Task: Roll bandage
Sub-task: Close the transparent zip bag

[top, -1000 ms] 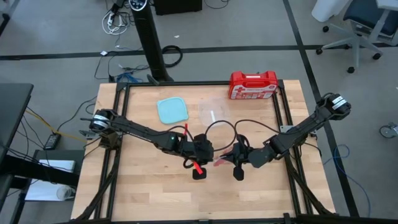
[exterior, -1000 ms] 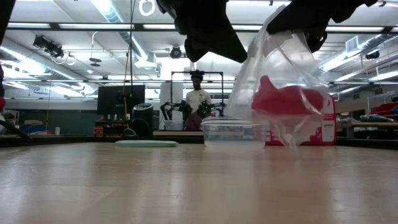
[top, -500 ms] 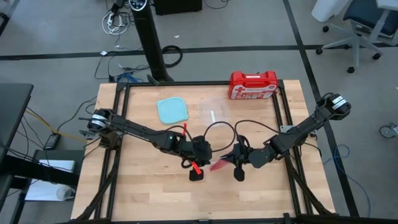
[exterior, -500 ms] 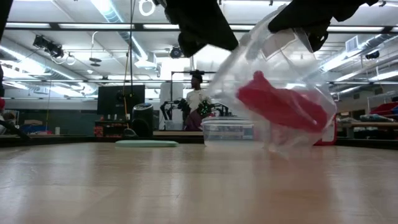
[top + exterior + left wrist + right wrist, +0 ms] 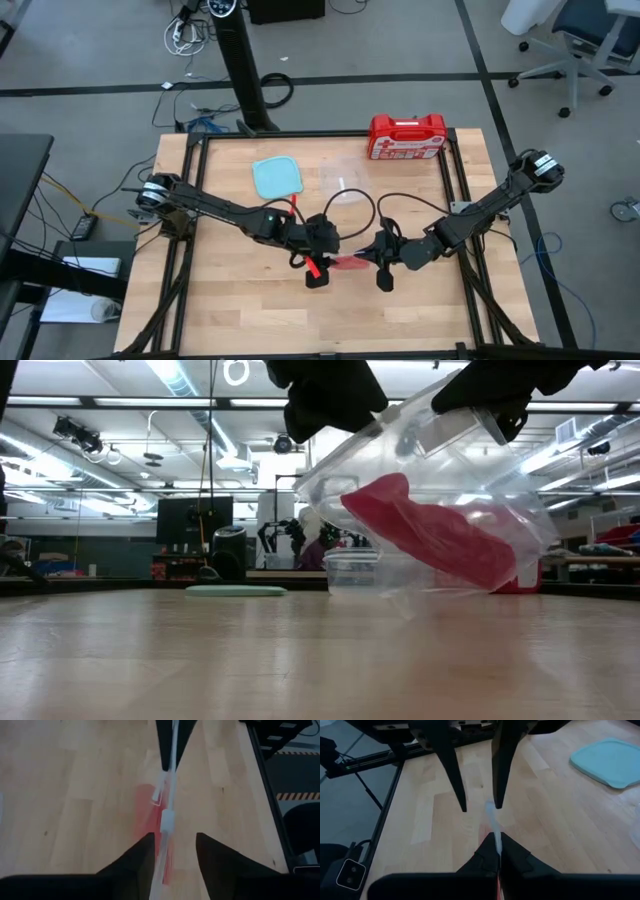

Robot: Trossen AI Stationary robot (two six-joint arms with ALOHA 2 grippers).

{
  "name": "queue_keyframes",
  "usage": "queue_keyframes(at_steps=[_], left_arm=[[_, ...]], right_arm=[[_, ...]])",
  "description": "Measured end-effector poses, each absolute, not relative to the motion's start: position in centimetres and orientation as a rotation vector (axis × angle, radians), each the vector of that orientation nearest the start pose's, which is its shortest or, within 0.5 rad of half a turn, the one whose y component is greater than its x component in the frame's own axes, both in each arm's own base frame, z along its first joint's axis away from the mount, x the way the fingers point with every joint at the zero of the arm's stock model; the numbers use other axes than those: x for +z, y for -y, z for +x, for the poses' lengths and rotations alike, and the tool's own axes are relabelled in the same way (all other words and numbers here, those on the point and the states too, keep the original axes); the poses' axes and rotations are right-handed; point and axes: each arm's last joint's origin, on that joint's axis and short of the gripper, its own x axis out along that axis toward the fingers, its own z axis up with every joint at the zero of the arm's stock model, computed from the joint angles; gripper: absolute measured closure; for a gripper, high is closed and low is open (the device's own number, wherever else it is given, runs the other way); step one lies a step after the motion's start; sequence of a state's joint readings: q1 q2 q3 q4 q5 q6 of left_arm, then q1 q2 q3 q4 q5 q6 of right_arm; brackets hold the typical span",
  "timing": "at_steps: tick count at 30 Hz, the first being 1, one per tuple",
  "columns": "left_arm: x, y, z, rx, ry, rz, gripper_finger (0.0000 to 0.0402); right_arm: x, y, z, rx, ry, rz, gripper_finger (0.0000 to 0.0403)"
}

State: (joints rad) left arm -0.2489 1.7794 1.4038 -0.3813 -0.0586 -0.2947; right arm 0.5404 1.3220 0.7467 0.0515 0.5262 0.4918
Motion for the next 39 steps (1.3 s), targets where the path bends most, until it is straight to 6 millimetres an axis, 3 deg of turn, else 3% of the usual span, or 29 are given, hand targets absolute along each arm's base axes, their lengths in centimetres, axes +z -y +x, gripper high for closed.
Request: queue_keyframes(at_steps=[17,32,39], left_arm=[[26.7,9.5,38.8,-0.034,-0.681,-0.102,0.0252],[25.7,9.8,39.4,-0.111,-0.701,-0.125,0.0377],[25.6,9.8,39.4,-0.110,-0.708,-0.127,0.0381]], right_arm=[[23.0,-12.8,24.2,-0.095,-0.441,0.212,0.0403],[23.0,-12.8,24.2,-0.096,-0.441,0.209,0.0403],[22.9,-12.8,24.2,-0.096,-0.443,0.207,0.0403]])
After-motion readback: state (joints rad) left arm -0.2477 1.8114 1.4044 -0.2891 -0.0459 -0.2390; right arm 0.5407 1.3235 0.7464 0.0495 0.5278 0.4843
